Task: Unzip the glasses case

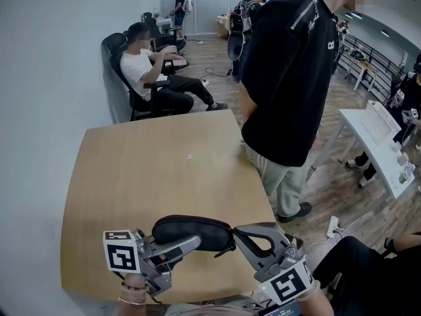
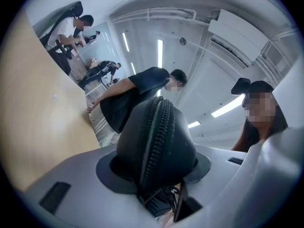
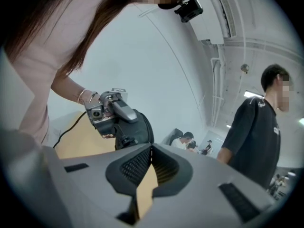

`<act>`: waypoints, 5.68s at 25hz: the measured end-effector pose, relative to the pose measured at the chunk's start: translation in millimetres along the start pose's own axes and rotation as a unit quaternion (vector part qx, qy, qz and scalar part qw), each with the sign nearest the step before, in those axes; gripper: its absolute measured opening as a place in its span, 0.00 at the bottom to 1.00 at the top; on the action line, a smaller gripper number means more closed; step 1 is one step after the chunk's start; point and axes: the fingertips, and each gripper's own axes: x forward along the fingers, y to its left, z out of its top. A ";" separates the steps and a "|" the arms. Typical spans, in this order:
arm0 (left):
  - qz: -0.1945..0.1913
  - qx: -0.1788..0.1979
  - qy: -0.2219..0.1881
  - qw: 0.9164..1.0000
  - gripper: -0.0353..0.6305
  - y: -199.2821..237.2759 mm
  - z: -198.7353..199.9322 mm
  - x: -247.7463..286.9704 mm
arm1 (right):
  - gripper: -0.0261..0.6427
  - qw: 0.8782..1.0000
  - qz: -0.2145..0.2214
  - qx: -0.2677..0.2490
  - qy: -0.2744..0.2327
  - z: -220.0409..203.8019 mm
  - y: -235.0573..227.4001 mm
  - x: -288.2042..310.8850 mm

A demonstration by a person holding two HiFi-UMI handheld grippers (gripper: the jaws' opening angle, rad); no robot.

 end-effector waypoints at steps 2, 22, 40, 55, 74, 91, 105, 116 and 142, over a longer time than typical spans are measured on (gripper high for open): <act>0.002 -0.002 0.007 1.000 0.36 0.9 -1.1 -0.6 | 0.06 1.000 -0.001 -0.003 -0.003 0.6 0.6 0.8; -0.010 -0.021 0.058 0.998 0.36 4.4 -18.9 0.2 | 0.06 1.000 0.015 0.004 -0.005 -1.3 5.8 2.6; -0.018 -0.027 0.083 0.996 0.36 4.0 -22.2 -0.4 | 0.06 0.999 0.040 0.021 -0.006 -0.2 10.3 2.9; -0.033 0.051 -0.039 0.997 0.37 -6.1 19.5 -0.1 | 0.06 0.995 0.079 0.049 -0.030 8.8 35.7 9.0; -0.038 0.067 -0.079 0.994 0.36 -20.1 32.4 0.8 | 0.06 0.994 0.077 0.067 -0.025 15.5 43.5 4.8; -0.029 0.067 -0.040 0.996 0.35 -16.6 18.2 4.9 | 0.06 0.996 0.061 0.063 -0.018 11.5 36.0 1.2; -0.032 0.055 -0.022 0.998 0.35 -14.2 11.9 7.7 | 0.06 0.996 0.053 0.067 -0.017 10.4 29.8 1.2; -0.024 0.049 0.005 0.999 0.35 -11.9 4.9 14.6 | 0.06 0.997 0.048 0.066 -0.017 8.4 22.6 0.6; -0.018 0.038 0.055 0.998 0.35 -8.8 -10.5 22.4 | 0.06 0.997 0.031 0.072 -0.018 6.5 12.8 1.4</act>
